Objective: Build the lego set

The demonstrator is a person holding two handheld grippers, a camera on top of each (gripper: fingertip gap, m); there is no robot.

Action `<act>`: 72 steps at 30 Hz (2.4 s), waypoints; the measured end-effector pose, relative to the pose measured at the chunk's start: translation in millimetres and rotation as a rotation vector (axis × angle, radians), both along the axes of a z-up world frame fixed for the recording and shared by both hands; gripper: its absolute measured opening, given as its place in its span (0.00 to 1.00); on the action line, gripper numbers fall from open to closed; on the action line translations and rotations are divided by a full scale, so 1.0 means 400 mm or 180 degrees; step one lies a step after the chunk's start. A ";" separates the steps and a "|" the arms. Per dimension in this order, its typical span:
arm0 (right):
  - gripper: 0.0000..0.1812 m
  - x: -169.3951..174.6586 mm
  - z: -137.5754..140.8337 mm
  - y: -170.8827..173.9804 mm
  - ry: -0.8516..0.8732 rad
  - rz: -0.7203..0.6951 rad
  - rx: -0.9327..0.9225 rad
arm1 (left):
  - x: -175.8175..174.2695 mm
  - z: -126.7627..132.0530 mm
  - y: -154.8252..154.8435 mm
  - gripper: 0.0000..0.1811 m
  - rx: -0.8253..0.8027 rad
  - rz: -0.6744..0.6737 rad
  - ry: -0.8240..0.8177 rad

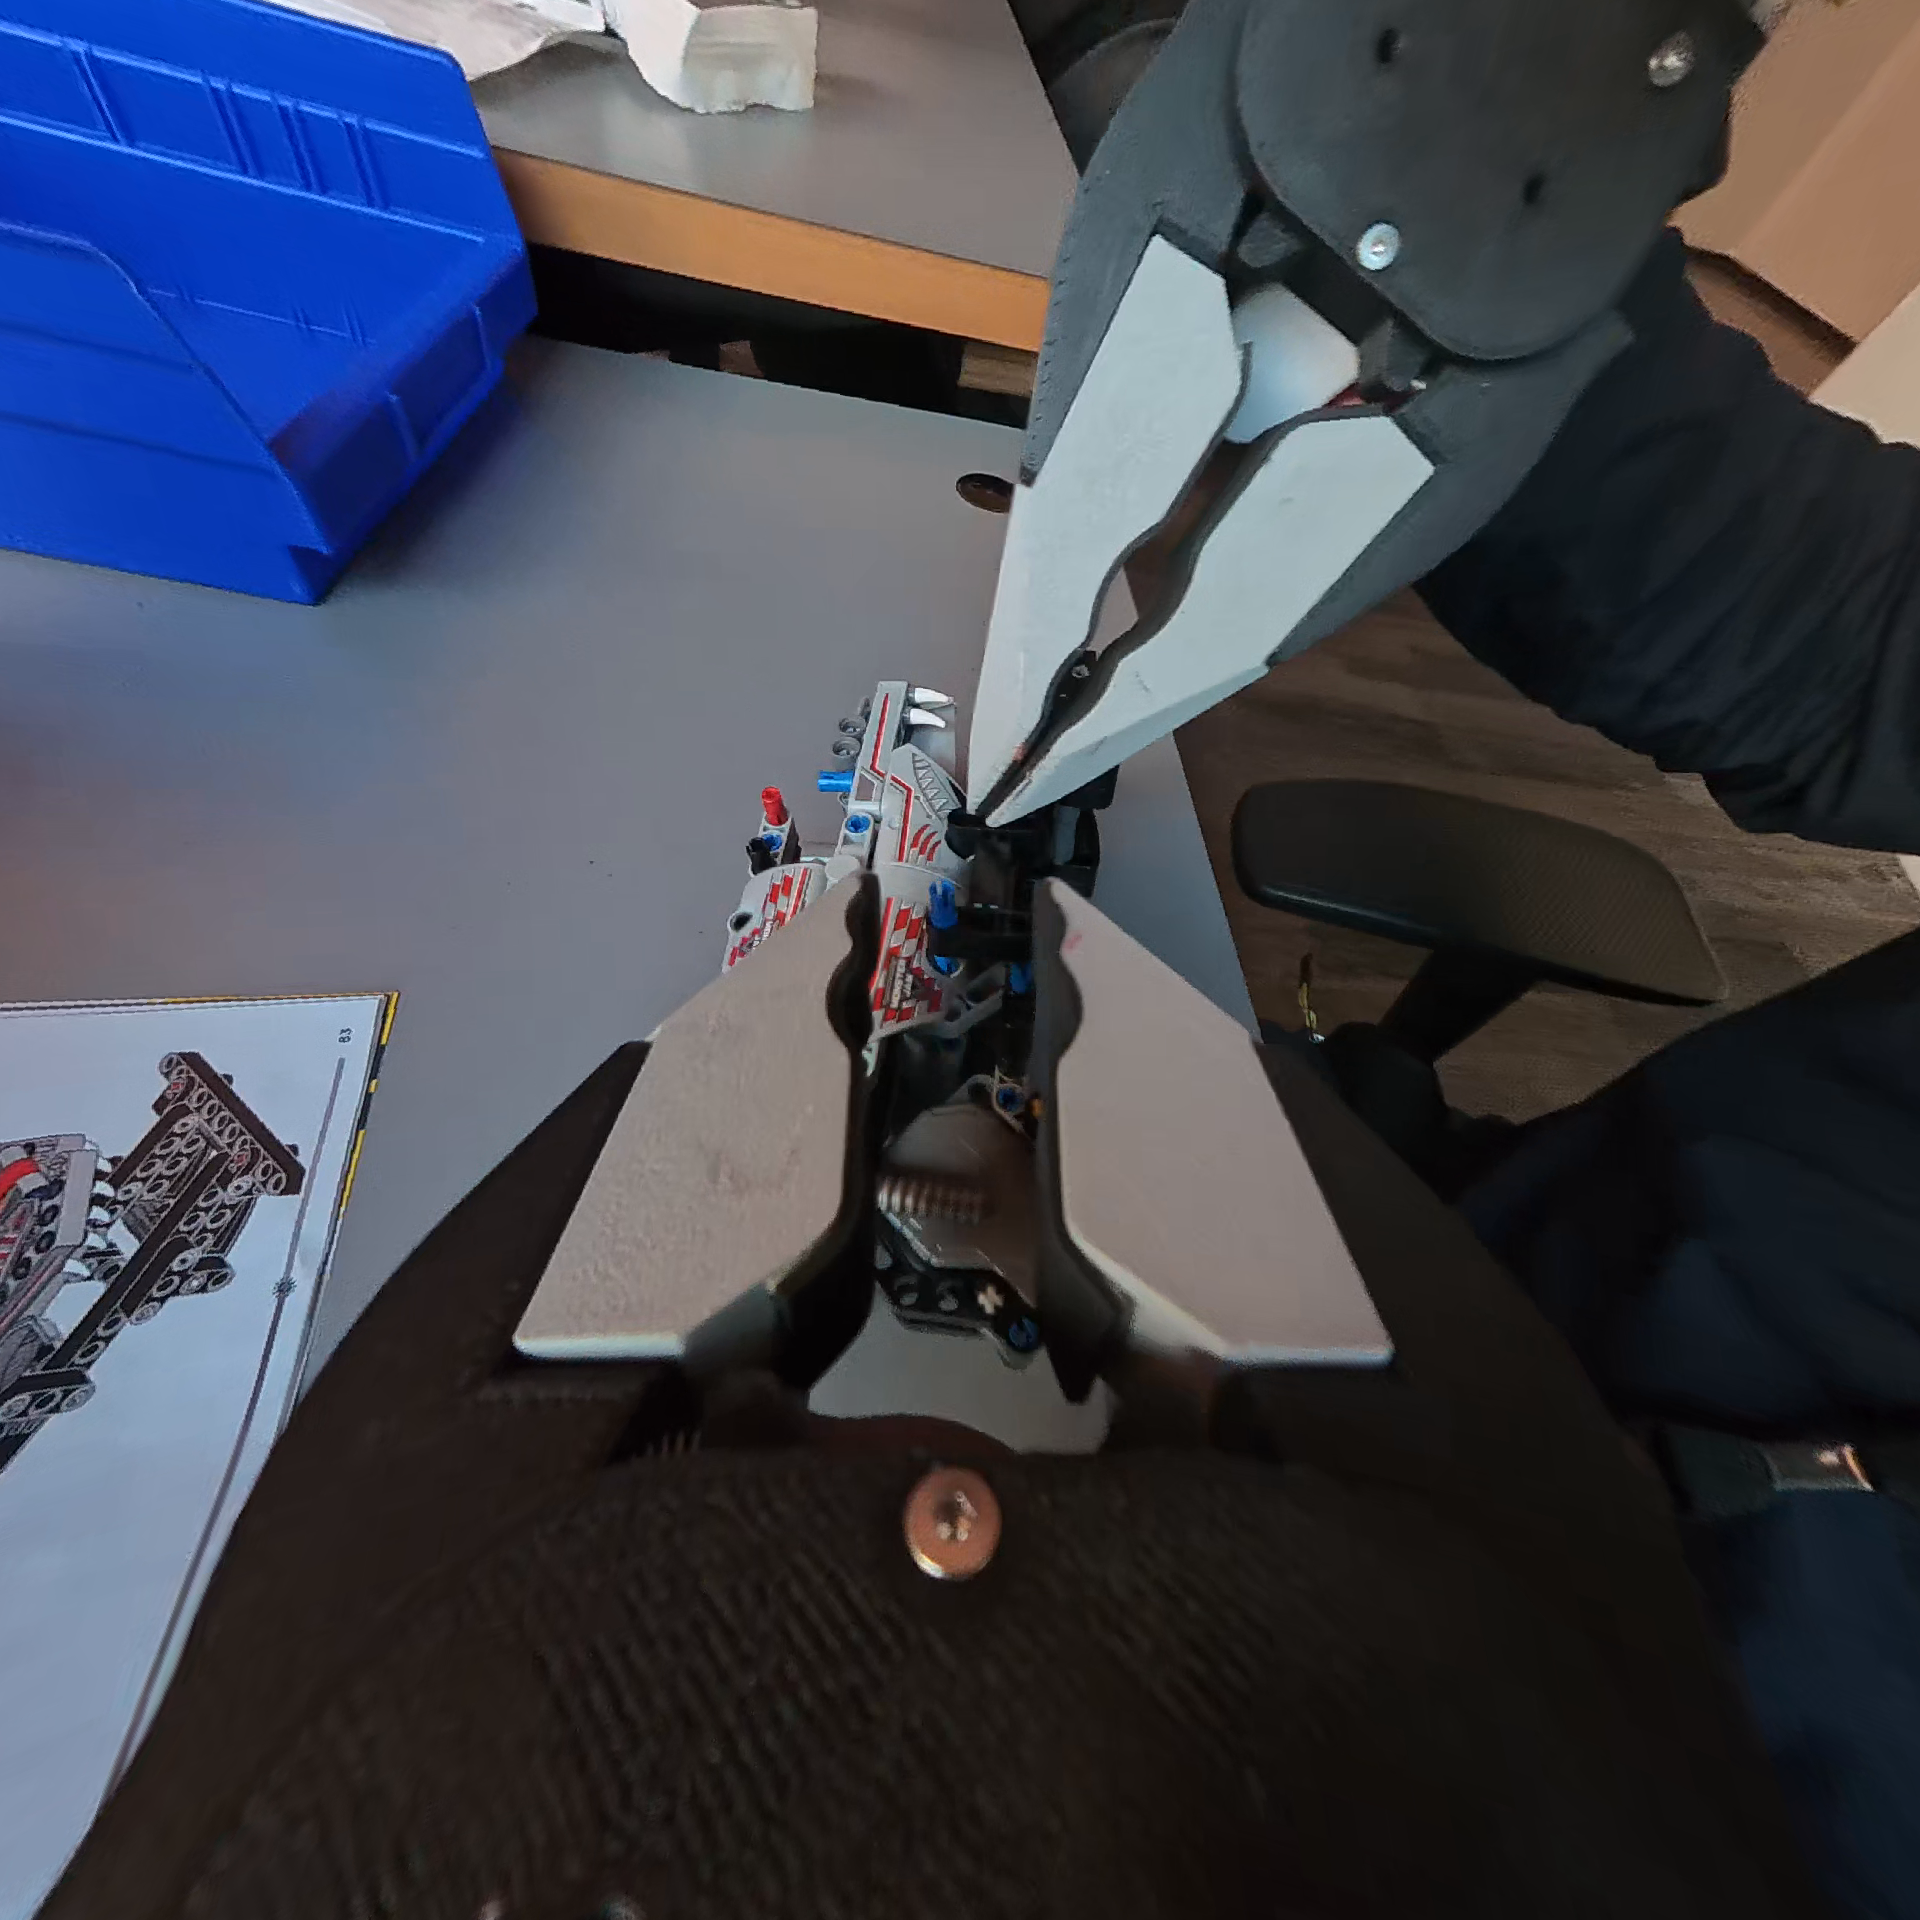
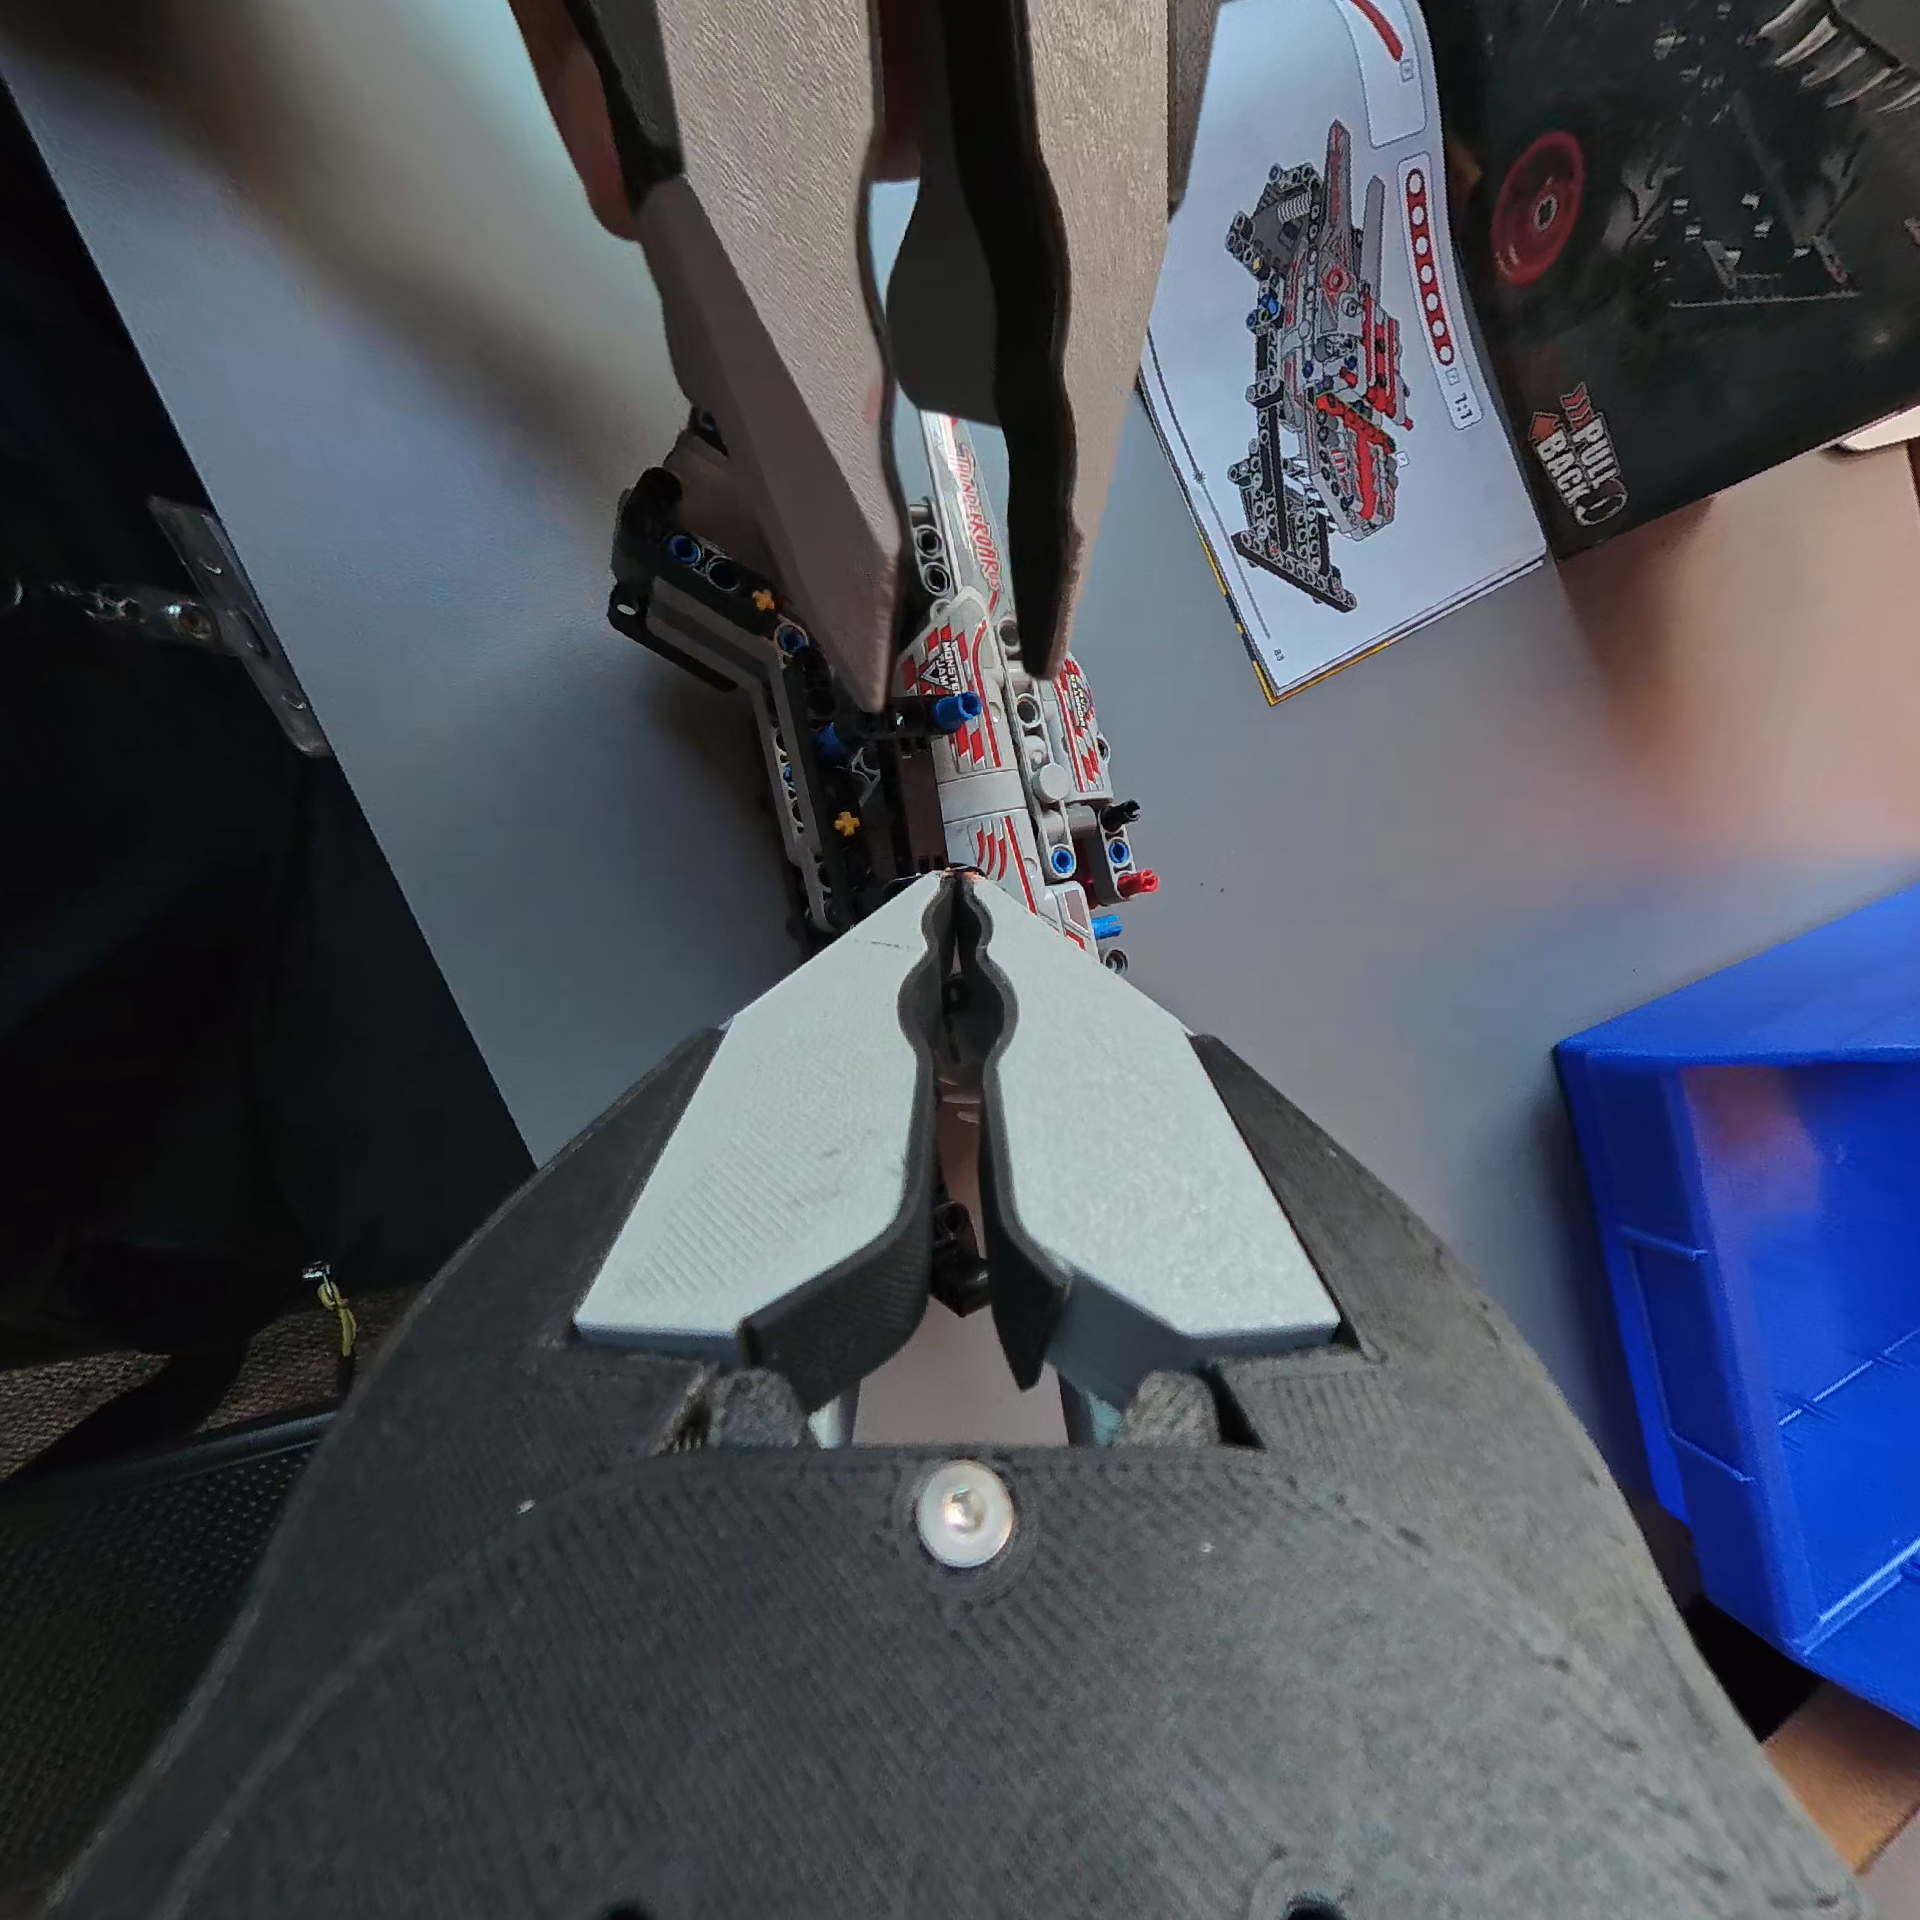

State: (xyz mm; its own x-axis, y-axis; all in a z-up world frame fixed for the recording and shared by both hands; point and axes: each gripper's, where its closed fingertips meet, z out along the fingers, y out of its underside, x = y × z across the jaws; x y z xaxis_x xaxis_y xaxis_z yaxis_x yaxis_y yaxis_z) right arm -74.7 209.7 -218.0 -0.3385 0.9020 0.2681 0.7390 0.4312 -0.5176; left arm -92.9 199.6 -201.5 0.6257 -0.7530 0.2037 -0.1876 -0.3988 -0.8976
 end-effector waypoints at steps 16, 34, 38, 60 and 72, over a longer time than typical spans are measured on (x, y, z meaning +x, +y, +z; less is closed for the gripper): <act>0.00 -0.003 0.001 -0.008 -0.0132 0.0218 0.0521 | 0.010 -0.026 -0.001 0.01 0.0029 -0.0007 -0.0109; 0.00 -0.007 0.000 -0.013 -0.0086 0.0364 0.0741 | 0.008 -0.025 -0.010 0.01 -0.0086 -0.0060 -0.0280; 0.00 -0.007 0.000 -0.014 -0.0132 0.0397 0.0860 | 0.007 -0.026 -0.012 0.01 0.0114 -0.0085 -0.0125; 0.00 0.006 -0.001 0.014 -0.0210 0.0230 0.0976 | 0.008 -0.025 -0.020 0.01 0.0416 -0.0167 0.0019; 0.00 -0.003 0.001 -0.025 -0.0165 0.0046 -0.0198 | 0.007 -0.025 -0.017 0.01 0.0297 -0.0137 -0.0003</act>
